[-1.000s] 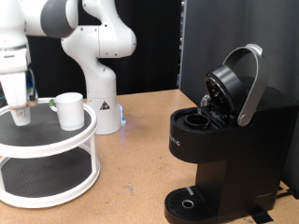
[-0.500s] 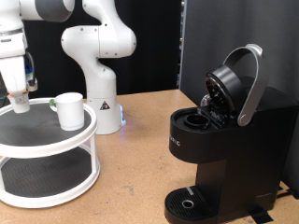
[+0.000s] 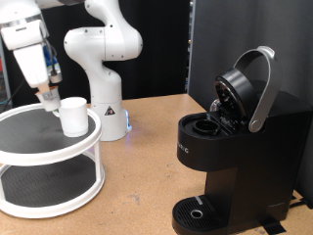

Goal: Make a cup of coffee with the keurig machine

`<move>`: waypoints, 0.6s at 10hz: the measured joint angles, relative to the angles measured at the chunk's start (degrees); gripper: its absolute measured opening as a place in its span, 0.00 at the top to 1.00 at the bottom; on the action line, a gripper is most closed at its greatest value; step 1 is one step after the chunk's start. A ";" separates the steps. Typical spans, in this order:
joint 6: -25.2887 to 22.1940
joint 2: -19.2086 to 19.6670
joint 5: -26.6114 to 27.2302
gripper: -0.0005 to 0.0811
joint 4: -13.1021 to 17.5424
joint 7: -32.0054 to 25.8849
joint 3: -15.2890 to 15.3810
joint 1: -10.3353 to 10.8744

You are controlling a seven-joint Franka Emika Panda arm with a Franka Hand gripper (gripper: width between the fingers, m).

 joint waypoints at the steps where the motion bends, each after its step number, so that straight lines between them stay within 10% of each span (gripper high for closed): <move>1: 0.33 -0.02 1.53 0.44 0.55 3.09 1.56 0.49; 6: 1.66 0.03 6.88 0.44 0.82 7.11 4.06 1.96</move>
